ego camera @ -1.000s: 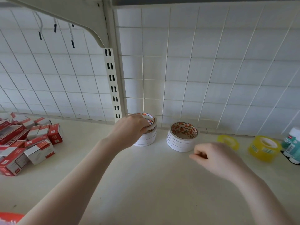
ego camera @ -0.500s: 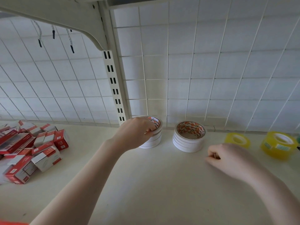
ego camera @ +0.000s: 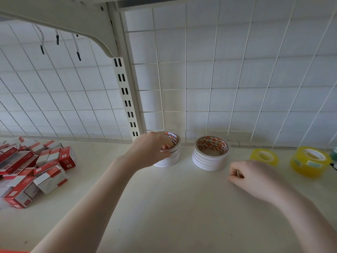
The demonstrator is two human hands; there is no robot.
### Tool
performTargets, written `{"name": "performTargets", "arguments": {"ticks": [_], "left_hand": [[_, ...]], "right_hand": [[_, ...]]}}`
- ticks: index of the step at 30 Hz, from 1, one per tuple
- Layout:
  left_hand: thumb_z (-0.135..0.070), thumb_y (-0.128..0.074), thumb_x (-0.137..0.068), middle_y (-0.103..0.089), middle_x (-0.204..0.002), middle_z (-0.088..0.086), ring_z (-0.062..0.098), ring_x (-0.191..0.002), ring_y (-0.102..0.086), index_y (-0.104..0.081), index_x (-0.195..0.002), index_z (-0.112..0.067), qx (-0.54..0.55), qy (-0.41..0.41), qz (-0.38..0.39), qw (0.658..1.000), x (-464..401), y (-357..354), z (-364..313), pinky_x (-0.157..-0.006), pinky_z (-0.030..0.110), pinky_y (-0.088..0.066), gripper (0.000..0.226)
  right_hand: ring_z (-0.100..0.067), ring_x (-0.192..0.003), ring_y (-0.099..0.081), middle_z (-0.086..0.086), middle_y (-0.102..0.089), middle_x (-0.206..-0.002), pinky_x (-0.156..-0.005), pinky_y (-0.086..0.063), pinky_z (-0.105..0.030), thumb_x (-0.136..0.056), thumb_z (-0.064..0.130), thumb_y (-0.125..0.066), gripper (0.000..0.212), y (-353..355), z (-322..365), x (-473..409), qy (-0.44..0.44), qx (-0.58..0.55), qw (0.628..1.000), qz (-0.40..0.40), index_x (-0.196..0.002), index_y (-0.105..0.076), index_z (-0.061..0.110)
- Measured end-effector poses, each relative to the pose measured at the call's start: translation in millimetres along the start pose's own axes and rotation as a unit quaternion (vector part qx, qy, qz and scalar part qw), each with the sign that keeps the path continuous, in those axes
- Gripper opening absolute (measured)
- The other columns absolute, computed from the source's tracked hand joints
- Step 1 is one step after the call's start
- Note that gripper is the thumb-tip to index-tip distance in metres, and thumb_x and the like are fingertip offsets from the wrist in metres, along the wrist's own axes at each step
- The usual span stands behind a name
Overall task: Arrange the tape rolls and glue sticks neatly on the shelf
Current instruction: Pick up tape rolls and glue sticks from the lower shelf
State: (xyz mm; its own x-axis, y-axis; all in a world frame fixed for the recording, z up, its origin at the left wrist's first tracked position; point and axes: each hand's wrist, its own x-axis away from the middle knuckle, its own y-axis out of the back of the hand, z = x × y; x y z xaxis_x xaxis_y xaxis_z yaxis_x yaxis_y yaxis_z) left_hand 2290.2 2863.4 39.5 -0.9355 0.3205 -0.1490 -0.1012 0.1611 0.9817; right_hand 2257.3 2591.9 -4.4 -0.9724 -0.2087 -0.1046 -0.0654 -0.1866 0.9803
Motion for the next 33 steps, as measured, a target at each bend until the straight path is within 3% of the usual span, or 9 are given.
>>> {"name": "performTargets", "arguments": {"ticks": [3, 6, 11, 15, 19, 21, 27, 33], "left_hand": [[-0.028, -0.060, -0.083, -0.064, -0.085, -0.001, 0.023, -0.083, -0.059, -0.064, -0.088, -0.021, -0.004, 0.005, 0.000, 1.000, -1, 0, 0, -0.070, 0.038, -0.051, 0.010], [-0.028, -0.059, -0.084, -0.064, -0.084, 0.002, 0.025, -0.082, -0.059, -0.064, -0.088, -0.018, -0.008, 0.003, 0.003, 1.000, -1, 0, 0, -0.069, 0.038, -0.051, 0.012], [-0.032, -0.061, -0.083, -0.064, -0.086, -0.002, 0.022, -0.082, -0.058, -0.066, -0.089, -0.022, 0.014, 0.000, 0.012, 1.000, 0, 1, 3, -0.073, 0.039, -0.051, 0.013], [-0.046, -0.053, -0.083, -0.064, -0.084, -0.004, 0.020, -0.082, -0.058, -0.066, -0.087, -0.022, 0.010, 0.005, 0.022, 1.000, 0, 0, 13, -0.073, 0.040, -0.051, 0.027], [-0.035, -0.059, -0.086, -0.063, -0.087, -0.015, 0.012, -0.084, -0.056, -0.068, -0.094, -0.032, 0.030, -0.008, 0.035, 0.999, 0, 2, 17, -0.078, 0.033, -0.049, 0.012], [-0.034, -0.061, -0.086, -0.056, -0.086, -0.019, 0.007, -0.084, -0.050, -0.068, -0.101, -0.035, 0.023, -0.020, 0.049, 0.998, 0, 5, 18, -0.077, 0.027, -0.046, 0.016], [-0.034, -0.065, -0.083, -0.062, -0.096, -0.014, 0.011, -0.092, -0.057, -0.069, -0.102, -0.031, 0.012, -0.009, 0.093, 0.996, -5, 14, 22, -0.084, 0.033, -0.048, 0.020], [-0.028, -0.069, -0.081, -0.064, -0.097, -0.011, 0.011, -0.092, -0.057, -0.071, -0.103, -0.026, 0.046, -0.012, 0.102, 0.994, -8, 17, 22, -0.080, 0.022, -0.045, 0.022]], "right_hand": [[-0.012, -0.078, -0.053, 0.008, -0.054, -0.077, -0.066, -0.042, -0.027, -0.089, 0.037, -0.050, 0.017, 1, 2, 1, 0.008, 0.000, 1.000, -0.018, -0.074, -0.047, 0.029], [-0.010, -0.089, -0.051, 0.010, -0.052, -0.090, -0.070, -0.040, -0.025, -0.090, 0.039, -0.050, 0.011, 1, 3, 1, 0.024, -0.001, 0.999, -0.038, -0.089, -0.057, 0.031], [-0.012, -0.112, -0.043, 0.006, -0.049, -0.109, -0.085, -0.042, -0.026, -0.094, 0.040, -0.044, 0.027, -3, 4, 1, 0.041, 0.044, 0.998, -0.012, -0.114, -0.056, 0.026], [-0.014, -0.113, -0.043, 0.004, -0.048, -0.109, -0.086, -0.042, -0.027, -0.095, 0.040, -0.041, 0.030, -2, 5, -1, 0.046, 0.065, 0.997, 0.015, -0.114, -0.056, 0.022], [-0.015, -0.112, -0.045, 0.003, -0.046, -0.104, -0.082, -0.043, -0.029, -0.093, 0.038, -0.042, 0.030, 2, 8, -3, 0.037, 0.075, 0.995, 0.049, -0.114, -0.056, 0.021], [-0.016, -0.112, -0.046, 0.002, -0.048, -0.108, -0.083, -0.045, -0.030, -0.092, 0.037, -0.043, 0.032, 3, 8, -5, 0.032, 0.080, 0.994, 0.067, -0.117, -0.056, 0.022], [-0.017, -0.113, -0.046, 0.001, -0.049, -0.112, -0.082, -0.043, -0.029, -0.091, 0.038, -0.045, 0.033, 5, 10, -4, 0.025, 0.084, 0.992, 0.091, -0.118, -0.055, 0.021], [-0.014, -0.114, -0.045, 0.004, -0.049, -0.115, -0.081, -0.039, -0.026, -0.094, 0.040, -0.042, 0.032, 2, 10, 6, 0.031, 0.068, 0.996, 0.056, -0.115, -0.055, 0.020]]}}
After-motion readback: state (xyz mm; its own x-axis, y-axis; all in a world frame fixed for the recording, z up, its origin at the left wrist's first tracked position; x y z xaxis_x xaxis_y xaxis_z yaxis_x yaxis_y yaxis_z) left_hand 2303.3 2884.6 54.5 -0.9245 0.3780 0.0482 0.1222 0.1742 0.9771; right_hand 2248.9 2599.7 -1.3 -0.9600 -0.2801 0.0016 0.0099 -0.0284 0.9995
